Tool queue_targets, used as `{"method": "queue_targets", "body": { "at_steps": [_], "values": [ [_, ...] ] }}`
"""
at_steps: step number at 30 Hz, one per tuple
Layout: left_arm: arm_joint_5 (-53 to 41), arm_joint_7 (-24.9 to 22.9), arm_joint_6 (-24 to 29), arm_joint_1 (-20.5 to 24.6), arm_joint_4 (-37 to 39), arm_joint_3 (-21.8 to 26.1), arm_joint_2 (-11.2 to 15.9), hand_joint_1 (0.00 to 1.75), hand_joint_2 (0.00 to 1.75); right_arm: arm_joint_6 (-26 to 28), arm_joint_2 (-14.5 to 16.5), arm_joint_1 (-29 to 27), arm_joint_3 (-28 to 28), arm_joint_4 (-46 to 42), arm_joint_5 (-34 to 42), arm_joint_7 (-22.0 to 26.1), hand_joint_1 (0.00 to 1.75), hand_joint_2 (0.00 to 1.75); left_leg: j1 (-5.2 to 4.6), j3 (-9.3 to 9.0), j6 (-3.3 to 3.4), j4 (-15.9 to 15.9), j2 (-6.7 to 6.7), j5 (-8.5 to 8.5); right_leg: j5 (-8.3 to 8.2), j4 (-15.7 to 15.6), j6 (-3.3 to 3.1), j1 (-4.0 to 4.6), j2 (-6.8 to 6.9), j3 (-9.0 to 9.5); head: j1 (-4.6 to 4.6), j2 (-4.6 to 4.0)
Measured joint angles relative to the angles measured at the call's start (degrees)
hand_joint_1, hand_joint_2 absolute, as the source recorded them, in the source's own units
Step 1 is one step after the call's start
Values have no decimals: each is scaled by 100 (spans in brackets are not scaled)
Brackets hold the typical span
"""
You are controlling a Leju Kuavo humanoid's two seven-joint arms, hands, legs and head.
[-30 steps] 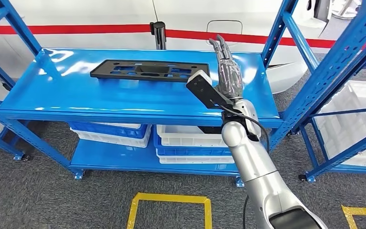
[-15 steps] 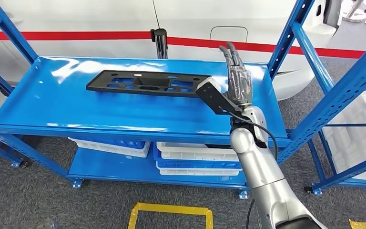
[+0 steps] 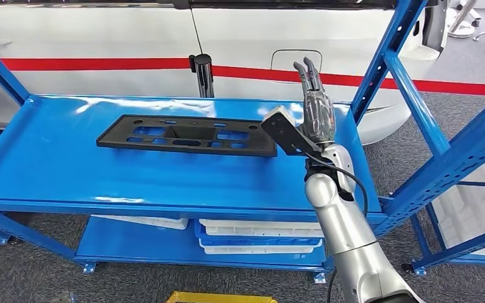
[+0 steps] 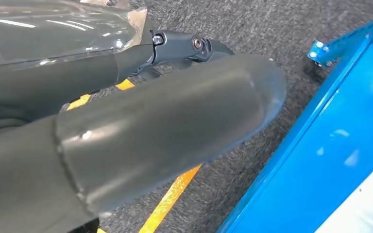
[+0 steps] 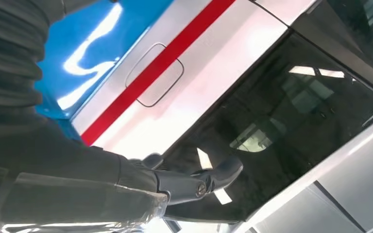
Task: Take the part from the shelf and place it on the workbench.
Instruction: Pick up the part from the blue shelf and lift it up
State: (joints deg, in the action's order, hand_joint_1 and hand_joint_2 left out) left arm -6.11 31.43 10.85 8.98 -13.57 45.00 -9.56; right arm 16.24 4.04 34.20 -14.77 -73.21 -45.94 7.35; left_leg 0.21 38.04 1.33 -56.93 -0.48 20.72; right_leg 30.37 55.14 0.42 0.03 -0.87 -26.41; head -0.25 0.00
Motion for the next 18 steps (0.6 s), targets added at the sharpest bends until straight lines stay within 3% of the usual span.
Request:
{"method": "queue_targets", "body": {
  "at_steps": [2, 3, 4, 6, 7, 8, 9, 11, 13, 17, 18],
  "values": [
    [1, -27, 86, 17, 0, 1, -3, 0, 0, 0, -7, 6, 17, -73, 0, 1, 0, 175, 10, -97, 41, 41, 2, 10, 116, 69, 60, 9, 12, 16, 1, 0],
    [-8, -112, 160, 24, 0, 1, -3, 0, 0, 0, -11, 9, 26, -102, 0, 3, 0, 175, 19, -137, 75, 64, 4, 31, 217, 266, 70, 8, 20, -67, 5, 0],
    [-18, -251, 235, 23, 1, 1, -3, 0, 0, 0, -19, 3, 34, -120, 1, 4, 0, 175, 26, -170, 110, 81, 5, 57, 348, 600, 66, 0, 29, -258, 11, 0],
    [-40, -590, 339, -6, 6, 1, 0, 0, 0, -7, -37, -35, 38, -128, 2, 4, 0, 175, 21, -204, 162, 80, 1, 121, 572, 1456, 65, -15, 32, -837, 16, 0],
    [-40, -704, 354, -34, 13, 2, 1, 0, 0, -11, -49, -63, 38, -128, 4, 4, 0, 175, 18, -224, 170, 79, -7, 153, 595, 1755, 90, -20, 32, -1097, 15, 0],
    [-40, -775, 360, -71, 21, 3, 1, 0, 0, -16, -60, -87, 38, -128, 5, 4, 0, 175, 16, -258, 166, 77, -20, 192, 497, 1823, 139, -25, 33, -1260, 16, 0],
    [-41, -818, 365, -105, 29, 4, 1, 0, 0, -20, -71, -102, 39, -128, 7, 4, 0, 175, 15, -306, 158, 77, -34, 234, 298, 1649, 197, -31, 34, -1301, 17, 0],
    [-77, -999, 424, -148, 48, 5, 1, 0, 0, -27, -84, -107, 39, -129, 13, 4, 0, 175, 12, -416, 127, 78, -66, 322, -279, 810, 277, -40, 42, -1117, 22, 0],
    [-185, -1367, 557, -166, 79, 2, 2, 0, 0, -35, -91, -103, 37, -138, 28, 4, 0, 175, -16, -478, 81, 61, -94, 396, -654, 202, 243, -26, 45, -906, 21, 0],
    [-325, -1762, 697, -187, 101, -14, 8, 0, 0, -48, -90, -103, 31, -148, 47, 3, 0, 175, -43, -486, 63, 37, -109, 443, -735, 92, 176, -39, 46, -844, 10, 0],
    [-447, -2105, 813, -214, 113, -51, 14, 0, 0, -53, -89, -103, 28, -159, 62, 2, 0, 175, -39, -486, 77, 31, -103, 454, -738, 94, 162, -53, 42, -847, 6, 0]
  ]
}}
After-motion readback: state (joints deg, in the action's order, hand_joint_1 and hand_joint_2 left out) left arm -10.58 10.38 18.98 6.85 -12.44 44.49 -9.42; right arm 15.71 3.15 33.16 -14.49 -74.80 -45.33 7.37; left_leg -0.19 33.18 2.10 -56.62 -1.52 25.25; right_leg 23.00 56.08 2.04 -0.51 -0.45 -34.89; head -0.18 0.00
